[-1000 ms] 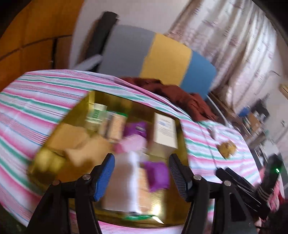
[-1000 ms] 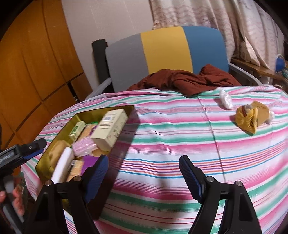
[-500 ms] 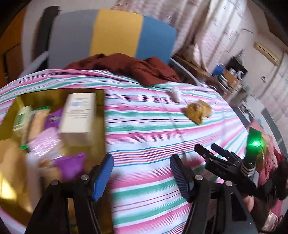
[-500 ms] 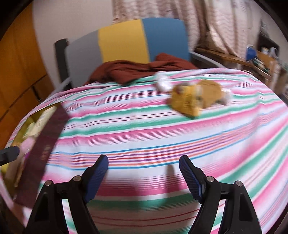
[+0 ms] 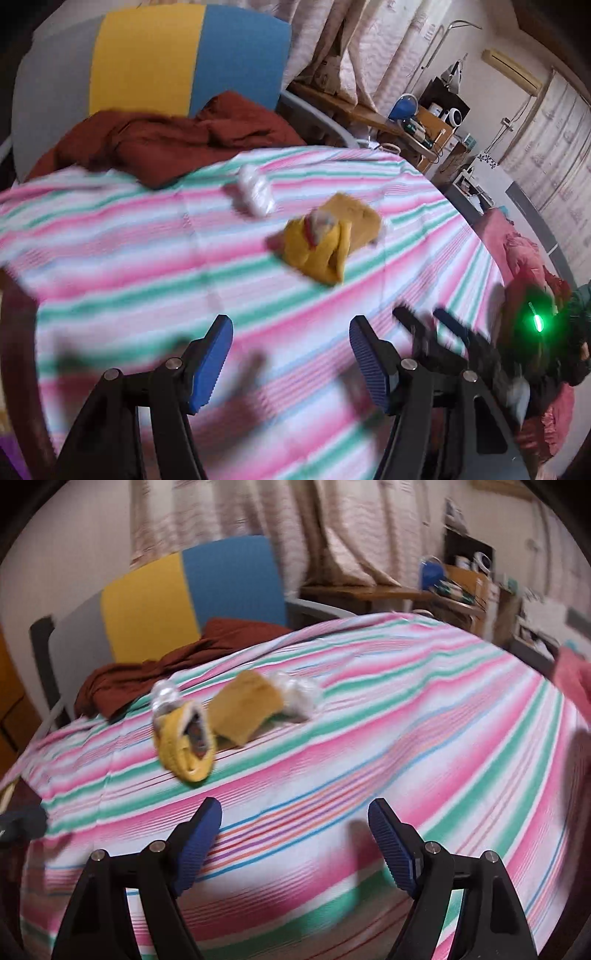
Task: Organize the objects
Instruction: 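Grasp the yellow knitted pouch with the left gripper while the right grasps a yellow sponge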
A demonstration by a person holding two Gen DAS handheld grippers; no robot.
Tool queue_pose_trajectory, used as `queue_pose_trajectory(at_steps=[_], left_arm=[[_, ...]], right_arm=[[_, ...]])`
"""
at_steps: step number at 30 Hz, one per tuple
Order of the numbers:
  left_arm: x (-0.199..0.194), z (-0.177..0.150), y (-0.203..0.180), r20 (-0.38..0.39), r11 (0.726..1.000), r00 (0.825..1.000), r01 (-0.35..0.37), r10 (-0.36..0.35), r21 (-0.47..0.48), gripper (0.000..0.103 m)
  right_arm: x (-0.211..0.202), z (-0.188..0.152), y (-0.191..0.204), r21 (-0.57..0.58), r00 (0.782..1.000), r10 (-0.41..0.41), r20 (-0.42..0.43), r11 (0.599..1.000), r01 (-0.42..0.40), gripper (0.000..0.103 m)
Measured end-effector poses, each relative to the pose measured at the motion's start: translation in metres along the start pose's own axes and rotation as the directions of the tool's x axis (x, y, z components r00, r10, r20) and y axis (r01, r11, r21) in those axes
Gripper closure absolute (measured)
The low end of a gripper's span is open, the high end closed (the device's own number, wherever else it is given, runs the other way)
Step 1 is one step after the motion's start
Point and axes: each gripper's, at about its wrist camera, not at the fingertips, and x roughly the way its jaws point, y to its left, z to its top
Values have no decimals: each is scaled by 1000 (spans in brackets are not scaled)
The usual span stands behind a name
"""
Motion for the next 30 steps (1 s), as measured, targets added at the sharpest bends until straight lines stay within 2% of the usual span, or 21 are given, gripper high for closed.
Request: queue_pose_trajectory(at_steps=[4,7,9,12,15,17,23,25,27,30], left_arm=[[34,29,-24,34,999,999,17,-18,30,36],[63,43,-36,9,998,1000,-10,9,58,36],[82,48,-41,3,991,997,-80,80,109,36],[102,46,-37,-12,979,990,-134,137,153,36],[105,35,-32,-6,977,995,-93,95,194,51],[103,26,-30,13,971,995,-98,97,220,54],[87,16,-1,50,990,994,-97,92,102,63],[83,14,6,57,992,994,-94,90,78,64],[78,10,12,69,992,992,-109,105,62,64],[75,7,17,74,992,991,-119,115,51,65]], right_arm=[[-2,-5,-4,25,1000,-6,21,1000,6,21],[-2,-6,-6,36,1000,-8,28,999,7,21],[0,-7,-7,44,1000,-8,26,999,6,21],[3,-8,-10,56,1000,-12,15,998,11,21],[4,-9,-11,63,1000,-13,17,998,12,21],[4,-9,-11,63,1000,-7,17,998,5,21],[1,-9,-9,51,1000,-5,10,999,5,21],[1,-3,-4,27,1000,23,10,999,-23,21],[1,9,4,-20,998,49,30,999,-49,21],[5,34,17,-91,995,37,91,995,-28,21]])
